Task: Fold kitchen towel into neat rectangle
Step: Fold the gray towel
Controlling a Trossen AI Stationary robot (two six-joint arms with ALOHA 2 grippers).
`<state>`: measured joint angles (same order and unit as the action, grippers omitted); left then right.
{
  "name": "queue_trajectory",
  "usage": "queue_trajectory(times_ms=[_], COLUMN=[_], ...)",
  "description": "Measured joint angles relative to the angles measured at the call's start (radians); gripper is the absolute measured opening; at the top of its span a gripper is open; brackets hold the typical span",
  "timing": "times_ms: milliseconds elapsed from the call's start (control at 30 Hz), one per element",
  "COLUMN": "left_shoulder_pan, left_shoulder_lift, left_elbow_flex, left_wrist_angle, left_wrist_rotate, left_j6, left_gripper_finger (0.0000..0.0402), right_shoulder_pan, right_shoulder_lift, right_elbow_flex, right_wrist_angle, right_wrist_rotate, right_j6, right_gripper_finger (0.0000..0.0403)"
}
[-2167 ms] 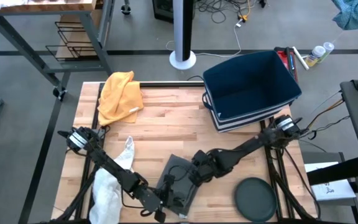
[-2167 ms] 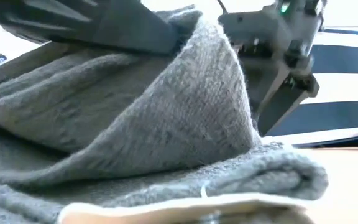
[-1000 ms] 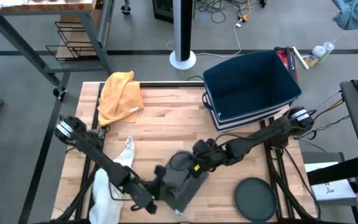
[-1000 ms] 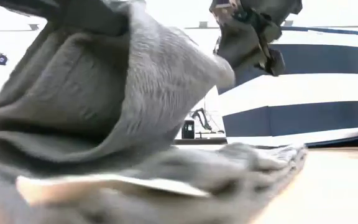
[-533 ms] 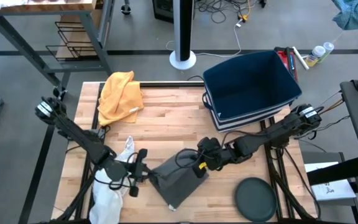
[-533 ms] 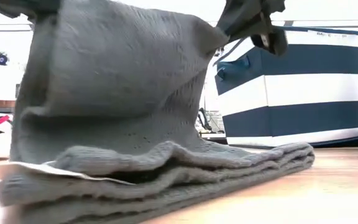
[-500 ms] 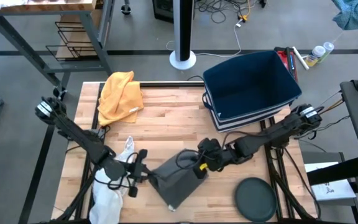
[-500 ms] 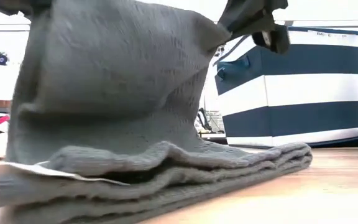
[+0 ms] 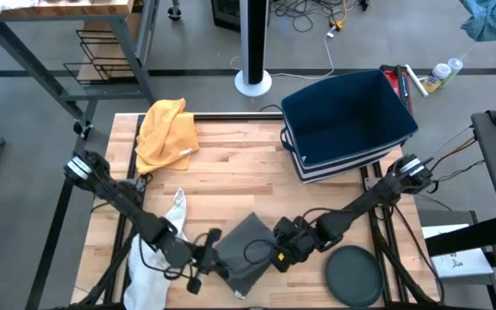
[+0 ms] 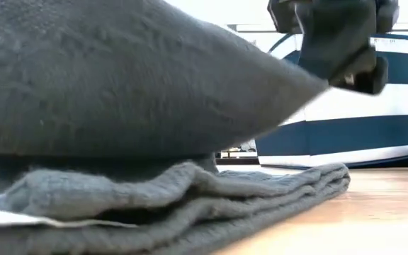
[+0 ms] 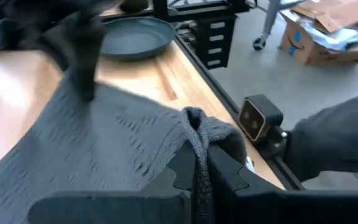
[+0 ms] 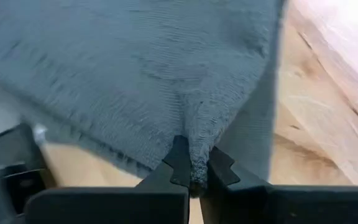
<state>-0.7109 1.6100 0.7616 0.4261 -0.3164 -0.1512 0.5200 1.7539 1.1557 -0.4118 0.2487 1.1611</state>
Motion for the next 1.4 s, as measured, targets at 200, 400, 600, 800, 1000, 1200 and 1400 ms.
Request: queue_trajectory(times_ms=[200, 400, 600, 800, 1000, 1200, 1400], left_shoulder_pan=[-0.001, -0.002, -0.003, -0.001, -0.001, 0.007, 0.031], left_shoulder_lift=[0.114, 0.201, 0.242, 0.25, 0.25, 0.25, 0.249], left_elbow_flex=[0.06, 0.131, 0.194, 0.192, 0.191, 0.19, 0.157], left_wrist_angle=[-0.028, -0.025, -0.032, -0.035, -0.036, -0.048, -0.093], left_wrist_rotate=[0.024, 0.076, 0.099, 0.1, 0.117, 0.12, 0.123], left_j6=[-0.042, -0.065, -0.023, -0.033, -0.041, -0.026, -0.023], left_gripper_finger=[0.0008, 0.0008, 0.0008, 0.0008, 0.0008, 0.0008, 0.0008], right_shoulder_pan=[-0.014, -0.015, 0.003, 0.021, 0.041, 0.038, 0.003], right_shoulder_lift=[0.059, 0.067, 0.055, 0.055, 0.055, 0.056, 0.056], right_elbow_flex=[0.0, 0.0, 0.003, 0.003, 0.003, 0.002, 0.001], right_wrist_angle=[-0.003, -0.01, -0.027, -0.039, -0.036, -0.039, -0.024], right_wrist_rotate=[0.026, -0.018, -0.057, -0.118, -0.152, -0.044, -0.043], right_j6=[-0.006, 0.0, 0.021, 0.047, 0.072, 0.065, 0.016], right_gripper_finger=[0.0003, 0.0003, 0.0003, 0.0003, 0.0003, 0.0003, 0.0003])
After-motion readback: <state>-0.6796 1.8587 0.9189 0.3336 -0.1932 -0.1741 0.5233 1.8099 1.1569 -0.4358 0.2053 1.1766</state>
